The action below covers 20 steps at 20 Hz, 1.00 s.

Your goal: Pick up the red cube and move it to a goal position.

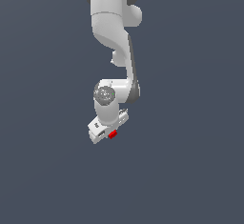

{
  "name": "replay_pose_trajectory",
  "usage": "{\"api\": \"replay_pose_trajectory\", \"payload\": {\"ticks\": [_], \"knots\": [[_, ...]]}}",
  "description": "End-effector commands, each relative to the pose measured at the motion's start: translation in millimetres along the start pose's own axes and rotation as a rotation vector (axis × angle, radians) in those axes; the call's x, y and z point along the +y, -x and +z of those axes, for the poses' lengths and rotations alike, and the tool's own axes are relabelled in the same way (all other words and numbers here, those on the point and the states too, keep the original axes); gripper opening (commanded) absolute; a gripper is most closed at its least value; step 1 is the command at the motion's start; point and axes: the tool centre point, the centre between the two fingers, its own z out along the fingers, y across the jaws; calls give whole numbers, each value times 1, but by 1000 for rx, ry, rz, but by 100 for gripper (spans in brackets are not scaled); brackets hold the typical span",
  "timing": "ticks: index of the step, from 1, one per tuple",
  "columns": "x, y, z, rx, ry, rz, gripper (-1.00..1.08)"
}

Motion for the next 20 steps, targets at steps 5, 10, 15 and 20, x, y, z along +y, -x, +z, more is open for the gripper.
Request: {"api": "replay_pose_trajectory", "payload": {"ticks": [5,10,15,20], "knots": [[-10,0,-1,0,0,0,-100],[-31,-1,-3,0,0,0,-100],[-66,-2,-7,0,0,0,-100],[-111,-3,-11,0,0,0,-100]]}}
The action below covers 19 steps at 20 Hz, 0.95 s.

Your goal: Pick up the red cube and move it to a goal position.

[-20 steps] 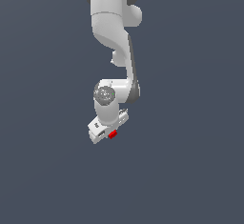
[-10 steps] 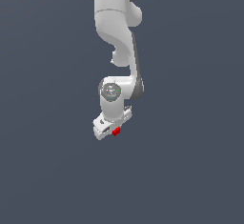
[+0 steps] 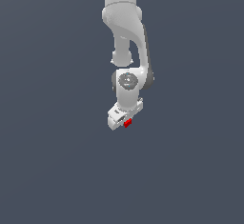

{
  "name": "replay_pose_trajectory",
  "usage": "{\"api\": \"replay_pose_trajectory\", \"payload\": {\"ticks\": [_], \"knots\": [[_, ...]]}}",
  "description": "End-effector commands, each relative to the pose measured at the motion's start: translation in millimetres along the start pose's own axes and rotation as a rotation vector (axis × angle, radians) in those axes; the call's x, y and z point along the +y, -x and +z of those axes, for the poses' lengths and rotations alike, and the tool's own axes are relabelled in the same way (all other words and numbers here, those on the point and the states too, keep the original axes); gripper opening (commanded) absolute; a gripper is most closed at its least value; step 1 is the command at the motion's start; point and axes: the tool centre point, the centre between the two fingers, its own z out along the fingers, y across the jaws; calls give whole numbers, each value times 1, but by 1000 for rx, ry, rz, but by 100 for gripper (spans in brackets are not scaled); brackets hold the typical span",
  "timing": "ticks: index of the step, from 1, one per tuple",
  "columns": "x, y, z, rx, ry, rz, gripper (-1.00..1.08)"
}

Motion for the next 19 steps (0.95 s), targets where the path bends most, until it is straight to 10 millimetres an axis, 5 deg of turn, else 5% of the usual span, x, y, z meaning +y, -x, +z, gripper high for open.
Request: {"api": "replay_pose_trajectory", "payload": {"ticks": [1,10,19], "knots": [[-21,-1,-2,1,1,0,-100],[-73,-5,-8,1,0,0,-100],[-76,-6,-8,1,0,0,-100]]}}
